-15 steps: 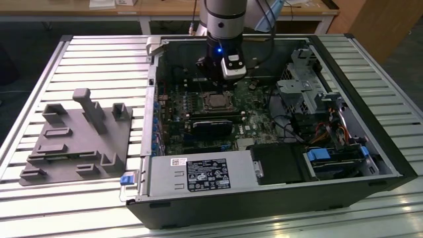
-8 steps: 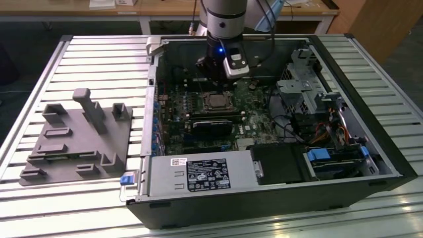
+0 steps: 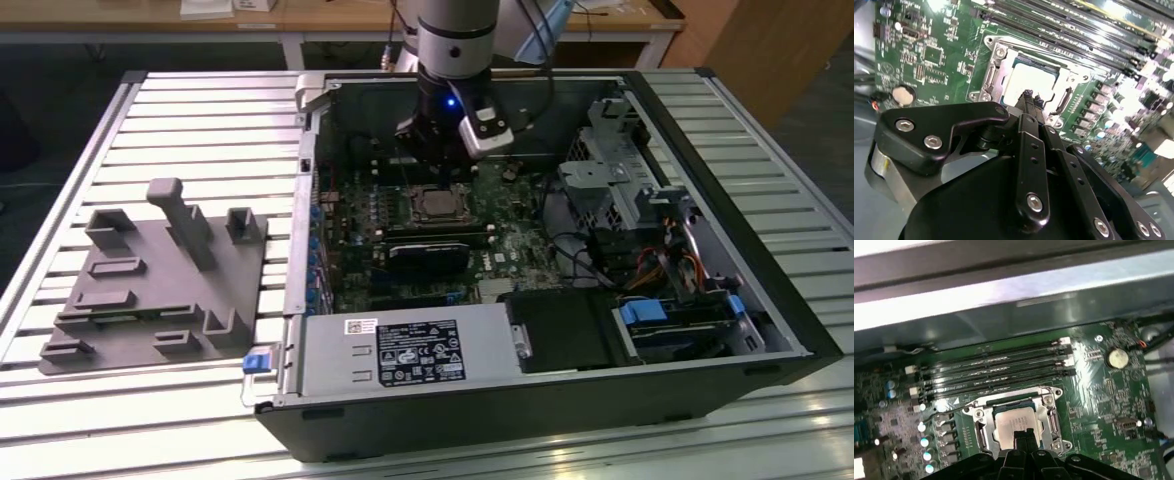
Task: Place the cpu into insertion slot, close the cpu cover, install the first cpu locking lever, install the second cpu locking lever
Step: 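Close the cpu cover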
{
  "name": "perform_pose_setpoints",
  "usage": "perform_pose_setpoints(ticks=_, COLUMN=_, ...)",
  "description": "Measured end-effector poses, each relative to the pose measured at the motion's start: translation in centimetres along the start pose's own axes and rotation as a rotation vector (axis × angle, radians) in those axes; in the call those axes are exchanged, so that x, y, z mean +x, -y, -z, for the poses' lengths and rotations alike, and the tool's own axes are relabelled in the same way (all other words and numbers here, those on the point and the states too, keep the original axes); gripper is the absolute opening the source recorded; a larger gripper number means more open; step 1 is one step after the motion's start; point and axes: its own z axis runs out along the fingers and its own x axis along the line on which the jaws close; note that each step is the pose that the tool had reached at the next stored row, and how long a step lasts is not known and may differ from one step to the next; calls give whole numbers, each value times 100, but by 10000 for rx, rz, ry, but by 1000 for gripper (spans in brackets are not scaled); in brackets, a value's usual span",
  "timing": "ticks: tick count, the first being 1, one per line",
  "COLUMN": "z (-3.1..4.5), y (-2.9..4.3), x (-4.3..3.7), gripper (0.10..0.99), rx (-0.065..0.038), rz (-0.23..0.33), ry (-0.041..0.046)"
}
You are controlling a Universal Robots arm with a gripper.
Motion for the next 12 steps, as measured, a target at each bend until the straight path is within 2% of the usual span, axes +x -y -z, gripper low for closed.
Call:
perform_pose_setpoints(ticks=7, z=-14, y=0, x=0, gripper=106, rx=-6, rz=1198, ry=-28)
perform_pose_setpoints(ticks=12, z=-15, y=1, x=0, gripper=106, rx=30, rz=1320, ry=-27)
